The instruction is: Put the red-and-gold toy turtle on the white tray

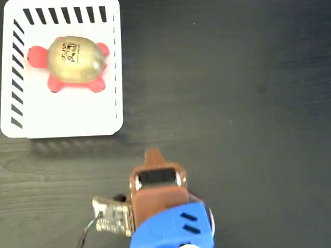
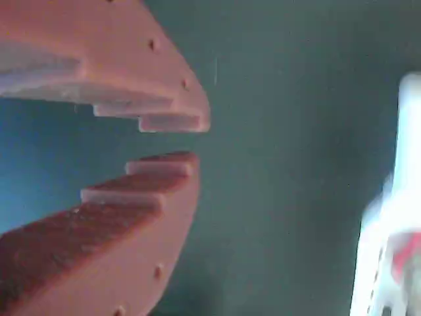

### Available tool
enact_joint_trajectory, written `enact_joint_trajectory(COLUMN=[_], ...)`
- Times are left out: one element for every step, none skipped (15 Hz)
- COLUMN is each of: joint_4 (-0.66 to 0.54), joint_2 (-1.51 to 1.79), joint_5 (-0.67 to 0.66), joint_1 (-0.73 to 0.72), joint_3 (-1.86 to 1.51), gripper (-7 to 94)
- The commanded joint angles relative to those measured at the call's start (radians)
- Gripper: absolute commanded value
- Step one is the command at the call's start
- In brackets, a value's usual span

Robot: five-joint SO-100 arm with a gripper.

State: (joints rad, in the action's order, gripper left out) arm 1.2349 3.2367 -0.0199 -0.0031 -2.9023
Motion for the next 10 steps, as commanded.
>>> enact_joint_trajectory(joint_4=[0.026, 0.026, 0.026, 0.026, 0.026, 0.026, 0.026, 0.026, 0.026, 0.026], joint_2=[0.014, 0.014, 0.014, 0.014, 0.014, 0.014, 0.014, 0.014, 0.014, 0.014], joint_5=[-0.003, -0.003, -0.005, -0.002, 0.000, 0.000, 0.000, 0.000, 0.000, 0.000], joint_1=[0.021, 0.029, 0.031, 0.040, 0.040, 0.040, 0.040, 0.040, 0.040, 0.040], joint_3=[-0.018, -0.018, -0.018, -0.018, -0.018, -0.018, -0.018, -0.018, -0.018, -0.018], gripper=[0, 0, 0, 0, 0, 0, 0, 0, 0, 0])
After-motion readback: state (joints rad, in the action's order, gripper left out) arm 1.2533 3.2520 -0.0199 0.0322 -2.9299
